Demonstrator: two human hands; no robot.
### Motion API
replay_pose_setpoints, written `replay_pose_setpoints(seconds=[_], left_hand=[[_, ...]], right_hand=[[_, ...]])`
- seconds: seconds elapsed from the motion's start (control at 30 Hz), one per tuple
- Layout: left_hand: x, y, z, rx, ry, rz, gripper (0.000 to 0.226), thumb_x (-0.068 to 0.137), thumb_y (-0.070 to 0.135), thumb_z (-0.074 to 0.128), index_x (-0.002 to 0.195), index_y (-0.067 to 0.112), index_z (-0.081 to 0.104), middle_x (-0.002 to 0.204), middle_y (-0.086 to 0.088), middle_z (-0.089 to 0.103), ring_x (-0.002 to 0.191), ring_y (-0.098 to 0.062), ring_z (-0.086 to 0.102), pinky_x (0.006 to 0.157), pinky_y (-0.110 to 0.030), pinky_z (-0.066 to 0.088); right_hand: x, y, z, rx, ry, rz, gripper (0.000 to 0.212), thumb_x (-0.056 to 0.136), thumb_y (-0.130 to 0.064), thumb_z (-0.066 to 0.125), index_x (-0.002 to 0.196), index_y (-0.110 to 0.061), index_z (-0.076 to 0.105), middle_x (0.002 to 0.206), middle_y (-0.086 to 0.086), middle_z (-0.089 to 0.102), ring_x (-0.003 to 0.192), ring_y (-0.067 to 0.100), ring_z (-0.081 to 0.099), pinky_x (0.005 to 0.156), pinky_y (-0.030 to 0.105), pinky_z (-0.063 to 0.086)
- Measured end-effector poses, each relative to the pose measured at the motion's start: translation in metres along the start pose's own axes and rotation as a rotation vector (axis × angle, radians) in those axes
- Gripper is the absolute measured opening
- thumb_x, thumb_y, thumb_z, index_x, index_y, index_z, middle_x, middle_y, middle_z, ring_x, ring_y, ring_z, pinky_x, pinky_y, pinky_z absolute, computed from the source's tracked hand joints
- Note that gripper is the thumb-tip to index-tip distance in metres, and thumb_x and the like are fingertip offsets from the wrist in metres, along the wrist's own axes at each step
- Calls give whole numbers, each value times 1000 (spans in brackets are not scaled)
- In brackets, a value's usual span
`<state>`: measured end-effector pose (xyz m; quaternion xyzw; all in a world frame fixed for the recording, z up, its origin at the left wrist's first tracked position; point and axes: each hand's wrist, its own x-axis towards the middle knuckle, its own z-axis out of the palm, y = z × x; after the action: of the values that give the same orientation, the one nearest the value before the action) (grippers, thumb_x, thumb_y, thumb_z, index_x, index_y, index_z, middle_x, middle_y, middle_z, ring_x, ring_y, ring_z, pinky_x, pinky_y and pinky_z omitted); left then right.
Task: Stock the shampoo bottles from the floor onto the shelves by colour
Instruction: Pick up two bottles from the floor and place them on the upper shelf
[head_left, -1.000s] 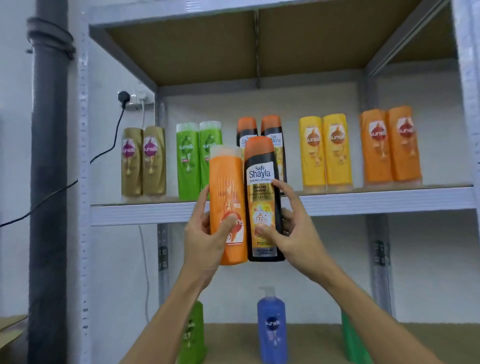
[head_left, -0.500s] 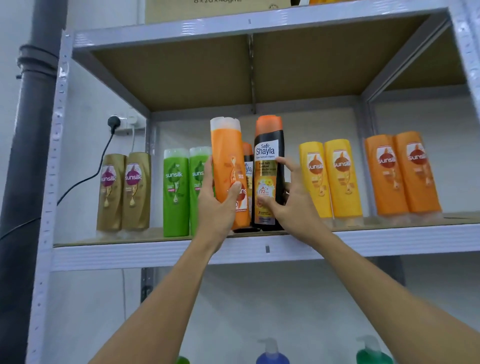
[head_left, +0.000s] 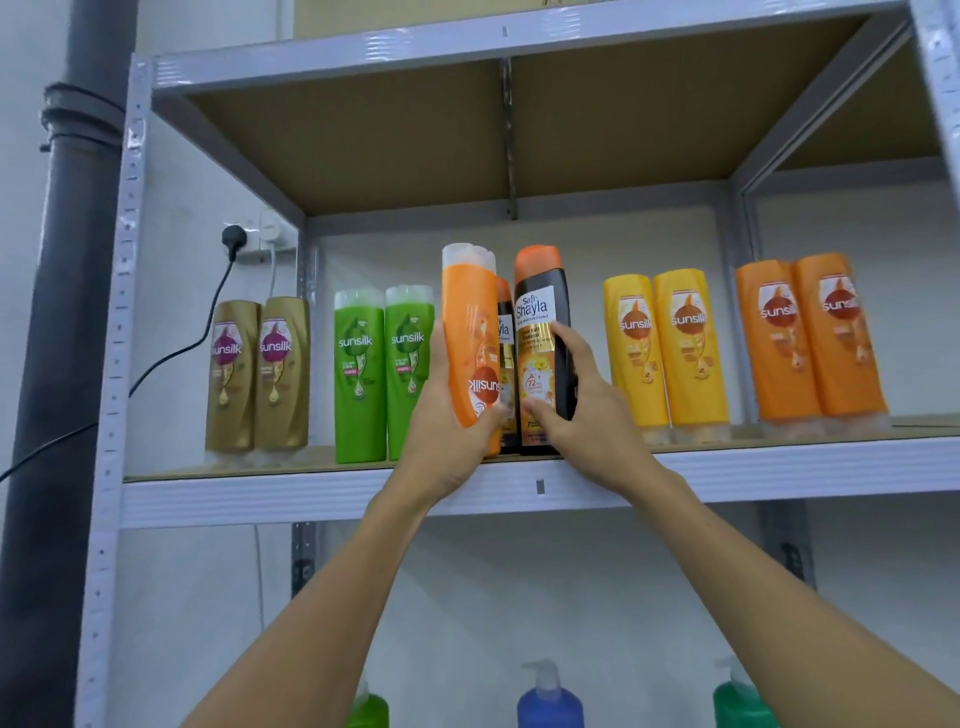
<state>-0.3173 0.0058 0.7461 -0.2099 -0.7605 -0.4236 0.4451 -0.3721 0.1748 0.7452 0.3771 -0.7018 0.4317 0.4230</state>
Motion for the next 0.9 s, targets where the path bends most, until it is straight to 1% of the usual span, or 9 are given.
replay_pose_setpoints(seconds=[0.1, 0.23, 0.3, 0.4, 0.47, 0.57, 0.7, 0.8, 0.9], left_hand=[[-4, 7, -9, 0, -3, -35, 108, 92, 23, 72, 158, 38, -13, 140, 15, 33, 119, -8, 51, 84, -12, 48], [-14, 16, -30, 65, -21, -85, 107, 87, 28, 77, 160, 34, -1, 155, 5, 33, 127, -16, 48, 102, -34, 49], [-26, 24, -45, 102, -36, -107, 102, 85, 28, 79, 159, 39, 8, 153, 3, 36, 125, -19, 52, 100, -42, 53], [-36, 25, -55, 120, -50, -108, 88, 81, 25, 82, 149, 43, 29, 138, 1, 49, 104, -15, 63, 76, -31, 61], [-38, 26, -57, 151, -57, -113, 81, 81, 27, 82, 145, 43, 35, 131, 2, 52, 95, -12, 63, 60, -19, 57], [-38, 33, -61, 266, -43, -99, 78, 84, 32, 79, 149, 41, 35, 126, 3, 49, 92, -11, 59, 48, -8, 48], [-40, 51, -71, 382, 3, -48, 71, 84, 38, 78, 147, 37, 46, 120, 5, 52, 87, -8, 57, 53, -12, 47], [-39, 62, -81, 345, 92, -27, 49, 83, 38, 79, 129, 35, 62, 116, 5, 57, 90, -9, 58, 63, -16, 49], [-32, 69, -88, 308, 152, -14, 37, 82, 37, 81, 113, 35, 61, 114, 5, 57, 86, -5, 58, 61, -16, 52]], right_hand=[[-1, 1, -3, 25, 6, 8, 83, 94, -21, 70, 157, -38, 18, 138, -7, 57, 117, 14, 62, 96, 38, 58], [-2, -1, -6, 66, 9, 27, 81, 95, -18, 69, 156, -37, 21, 128, -17, 52, 112, 6, 60, 92, 26, 56], [-6, -9, -8, 79, 13, 33, 80, 96, -18, 69, 157, -37, 21, 128, -18, 51, 111, 4, 58, 89, 21, 55], [-9, -9, -6, 59, 13, 39, 79, 97, -19, 67, 157, -36, 20, 130, -15, 51, 111, 5, 57, 87, 18, 53], [-9, -6, -5, 49, 21, 46, 78, 97, -19, 66, 158, -36, 19, 137, -8, 53, 113, 8, 57, 89, 25, 56], [-5, -4, -6, 32, 27, 50, 78, 98, -19, 66, 158, -34, 19, 144, 1, 52, 117, 14, 58, 92, 33, 57], [-4, -3, -7, 25, 32, 56, 78, 97, -18, 66, 158, -33, 19, 147, 2, 51, 122, 18, 58, 97, 39, 57], [-4, -2, -6, 18, 43, 61, 79, 97, -19, 67, 159, -30, 19, 149, 4, 49, 125, 21, 57, 98, 42, 56], [-4, 0, -6, 10, 52, 60, 81, 96, -19, 69, 159, -29, 20, 149, 4, 50, 126, 22, 56, 100, 43, 54]])
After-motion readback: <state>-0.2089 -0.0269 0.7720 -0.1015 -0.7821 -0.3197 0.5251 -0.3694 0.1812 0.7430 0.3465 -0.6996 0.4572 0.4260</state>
